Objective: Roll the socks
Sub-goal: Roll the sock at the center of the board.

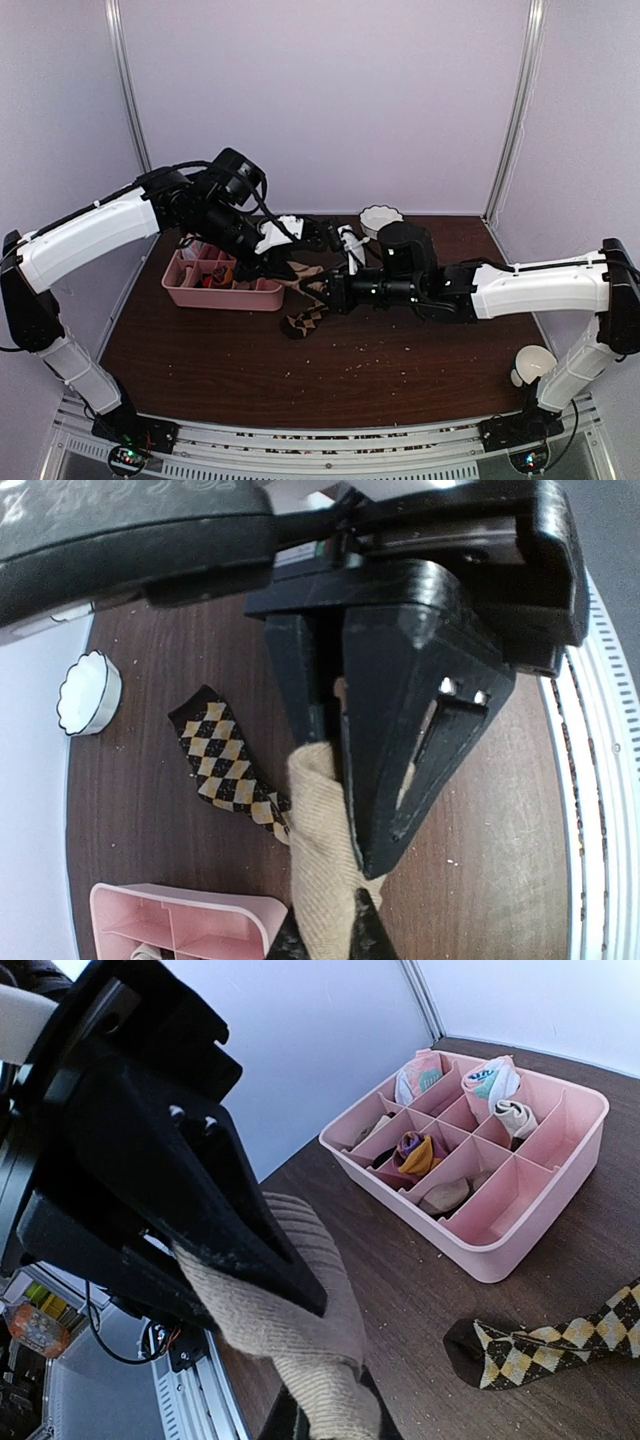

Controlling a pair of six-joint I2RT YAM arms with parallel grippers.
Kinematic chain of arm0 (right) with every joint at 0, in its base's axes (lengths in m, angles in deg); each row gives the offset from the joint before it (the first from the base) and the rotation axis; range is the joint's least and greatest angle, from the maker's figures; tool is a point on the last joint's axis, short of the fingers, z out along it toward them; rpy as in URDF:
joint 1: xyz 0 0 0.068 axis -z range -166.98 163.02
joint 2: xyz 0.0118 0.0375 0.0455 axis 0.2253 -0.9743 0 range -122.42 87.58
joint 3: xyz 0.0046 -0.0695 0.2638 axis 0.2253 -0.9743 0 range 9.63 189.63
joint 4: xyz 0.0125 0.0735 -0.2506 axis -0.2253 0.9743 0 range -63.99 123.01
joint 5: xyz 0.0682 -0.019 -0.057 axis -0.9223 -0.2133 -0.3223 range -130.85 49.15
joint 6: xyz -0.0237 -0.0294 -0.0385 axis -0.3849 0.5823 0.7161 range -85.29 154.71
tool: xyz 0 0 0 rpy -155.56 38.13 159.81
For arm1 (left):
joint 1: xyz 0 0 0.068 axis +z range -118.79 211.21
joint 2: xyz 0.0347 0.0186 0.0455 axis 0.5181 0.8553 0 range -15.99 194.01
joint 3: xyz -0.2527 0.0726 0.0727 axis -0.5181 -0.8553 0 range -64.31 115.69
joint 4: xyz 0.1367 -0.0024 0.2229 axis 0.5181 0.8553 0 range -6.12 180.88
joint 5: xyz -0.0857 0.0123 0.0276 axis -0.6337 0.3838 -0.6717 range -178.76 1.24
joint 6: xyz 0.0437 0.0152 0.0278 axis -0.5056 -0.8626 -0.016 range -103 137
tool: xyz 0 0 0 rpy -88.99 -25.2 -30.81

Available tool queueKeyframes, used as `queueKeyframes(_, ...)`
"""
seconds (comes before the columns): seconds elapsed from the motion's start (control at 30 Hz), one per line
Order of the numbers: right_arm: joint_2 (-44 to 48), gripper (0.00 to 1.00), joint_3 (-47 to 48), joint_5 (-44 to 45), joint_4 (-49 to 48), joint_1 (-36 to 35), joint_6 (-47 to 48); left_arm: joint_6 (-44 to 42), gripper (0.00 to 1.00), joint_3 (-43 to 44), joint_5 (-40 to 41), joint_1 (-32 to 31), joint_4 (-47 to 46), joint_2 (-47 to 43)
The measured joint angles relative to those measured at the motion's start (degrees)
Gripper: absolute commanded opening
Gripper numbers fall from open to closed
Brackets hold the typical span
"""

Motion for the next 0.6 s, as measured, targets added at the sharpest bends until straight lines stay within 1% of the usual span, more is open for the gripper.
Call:
queueKeyframes(0.1, -0.7, 0.0, 0.0, -0.81, -0.55, 0.33, -2.38, -0.24, 0.2, 0.0, 1.75, -0.55, 0.07, 0.0)
queueKeyframes(0.2, -1.01, 0.0, 0.0, -1.16, -0.96, 0.7, -4.13, -0.33, 0.31, 0.66, 1.62, -0.79, 1.4, 0.11)
queueKeyframes(0.3, -0.98, 0.0, 0.0, -1.66, -2.03, 0.96, -5.35, -0.31, 0.34, 2.49, -0.35, -0.79, 4.02, 0.2)
queueKeyframes(0.6, -0.94, 0.0, -0.13, -3.21, -2.56, 1.11, -5.16, -0.04, 0.35, 3.91, -5.97, -0.35, 8.09, 0.22)
